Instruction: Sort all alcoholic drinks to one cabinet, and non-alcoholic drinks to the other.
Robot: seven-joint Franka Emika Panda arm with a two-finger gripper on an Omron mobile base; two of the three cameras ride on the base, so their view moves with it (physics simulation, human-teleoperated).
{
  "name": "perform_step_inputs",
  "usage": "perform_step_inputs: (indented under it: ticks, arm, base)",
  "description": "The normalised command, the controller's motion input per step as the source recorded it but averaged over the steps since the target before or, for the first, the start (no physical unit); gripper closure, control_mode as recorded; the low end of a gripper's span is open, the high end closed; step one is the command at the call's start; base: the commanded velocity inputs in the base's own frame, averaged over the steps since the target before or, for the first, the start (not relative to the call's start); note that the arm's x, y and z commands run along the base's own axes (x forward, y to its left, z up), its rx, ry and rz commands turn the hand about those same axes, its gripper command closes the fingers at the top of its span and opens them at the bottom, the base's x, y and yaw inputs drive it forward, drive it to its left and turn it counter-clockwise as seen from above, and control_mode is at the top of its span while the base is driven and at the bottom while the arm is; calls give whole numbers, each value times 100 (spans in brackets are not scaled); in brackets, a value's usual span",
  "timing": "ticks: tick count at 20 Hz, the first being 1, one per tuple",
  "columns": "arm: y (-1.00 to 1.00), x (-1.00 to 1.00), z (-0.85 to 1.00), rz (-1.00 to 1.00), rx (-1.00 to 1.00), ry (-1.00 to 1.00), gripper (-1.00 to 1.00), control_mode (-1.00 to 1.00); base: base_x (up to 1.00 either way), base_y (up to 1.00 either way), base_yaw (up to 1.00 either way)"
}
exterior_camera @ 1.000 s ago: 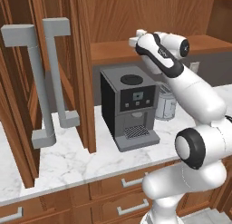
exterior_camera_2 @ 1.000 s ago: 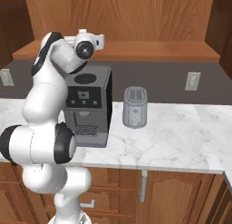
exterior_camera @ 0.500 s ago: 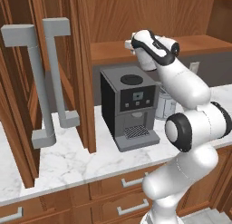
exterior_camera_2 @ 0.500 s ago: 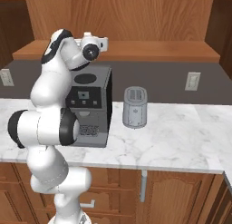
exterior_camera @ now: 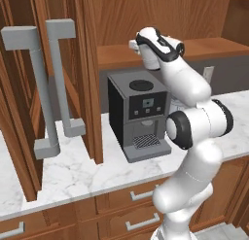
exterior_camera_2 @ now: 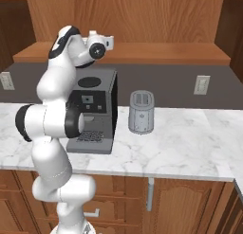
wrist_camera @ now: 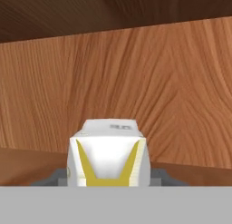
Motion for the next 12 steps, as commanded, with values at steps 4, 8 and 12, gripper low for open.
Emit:
perform_step_inputs:
  ticks: [4, 8, 12]
  arm:
    - [9, 41, -8, 0, -2, 1, 100, -100]
    - [0, 34, -9, 0, -1, 1, 100, -100]
    - [0, 33, -13, 0, -2, 5, 100, -100]
  base:
    - [0, 0, 0]
    - [0, 0, 0]
    - [0, 0, 0]
